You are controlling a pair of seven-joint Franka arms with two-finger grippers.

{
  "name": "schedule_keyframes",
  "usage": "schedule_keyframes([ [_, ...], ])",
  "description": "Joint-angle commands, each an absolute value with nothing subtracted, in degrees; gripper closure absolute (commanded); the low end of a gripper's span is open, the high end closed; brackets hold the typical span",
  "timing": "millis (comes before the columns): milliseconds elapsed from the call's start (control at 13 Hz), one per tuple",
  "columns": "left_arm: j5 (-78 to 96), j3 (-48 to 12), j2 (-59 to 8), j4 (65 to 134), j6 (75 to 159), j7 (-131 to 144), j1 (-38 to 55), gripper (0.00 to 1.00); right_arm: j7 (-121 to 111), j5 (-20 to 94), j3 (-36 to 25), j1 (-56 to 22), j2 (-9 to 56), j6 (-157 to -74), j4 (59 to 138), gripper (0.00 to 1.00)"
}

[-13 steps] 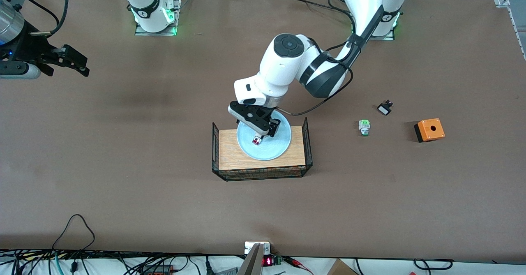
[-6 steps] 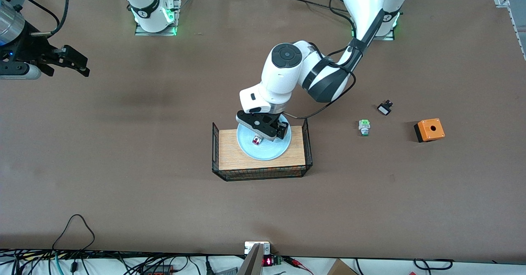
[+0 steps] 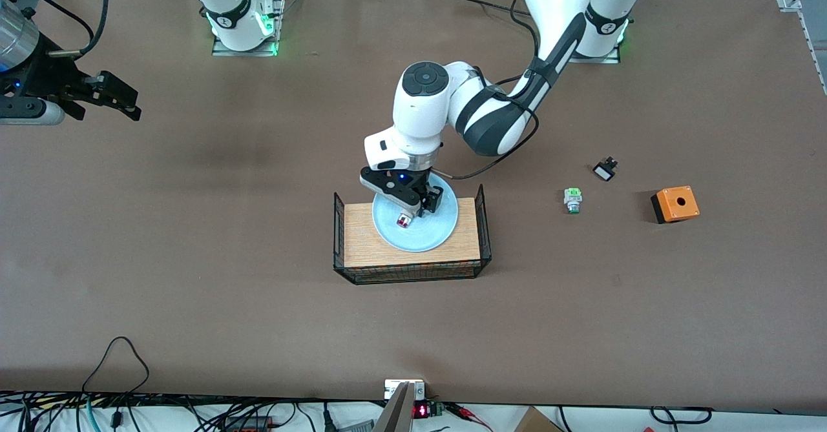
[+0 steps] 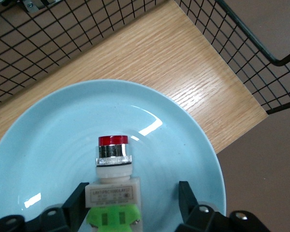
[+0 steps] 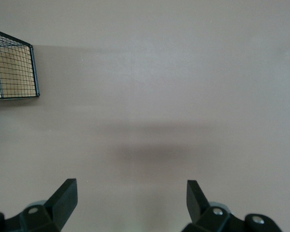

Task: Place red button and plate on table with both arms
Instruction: 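Lower the left gripper and close it on the red button, then lift the red button with the left gripper while the right gripper reaches the plate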

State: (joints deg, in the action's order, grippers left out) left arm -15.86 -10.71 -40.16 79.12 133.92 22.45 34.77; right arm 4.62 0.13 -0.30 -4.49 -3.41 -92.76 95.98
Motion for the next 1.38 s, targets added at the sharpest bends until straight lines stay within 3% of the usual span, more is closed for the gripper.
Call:
schedule_keyframes([
  [0,-17.40,-10.20,-40.52,77.70,133.16,23.47,35.16,0.74,5.45,-0.44,-0.18,-5.27,-3.60,-93.25,95.71,0.00],
  [77,-17.40,-10.20,-40.34,77.61,133.15,23.55,35.07,0.78,5.45,-0.44,-0.18,-5.27,-3.69,-93.16,95.71,0.00],
  [385,-16.35,-10.55,-37.02,76.82,129.05,23.73,34.54,0.79,4.48,-0.09,-0.18,-6.67,-3.78,-92.82,94.93,0.00],
  [923,-13.45,-10.81,-24.18,76.99,104.00,23.03,25.42,0.83,3.43,-0.18,-0.17,-22.38,-3.52,-93.42,94.83,0.00],
  [1308,-13.53,-10.72,-24.78,78.31,99.05,16.02,14.52,0.83,0.97,-0.18,-0.18,-34.26,1.75,-98.34,94.83,0.00],
])
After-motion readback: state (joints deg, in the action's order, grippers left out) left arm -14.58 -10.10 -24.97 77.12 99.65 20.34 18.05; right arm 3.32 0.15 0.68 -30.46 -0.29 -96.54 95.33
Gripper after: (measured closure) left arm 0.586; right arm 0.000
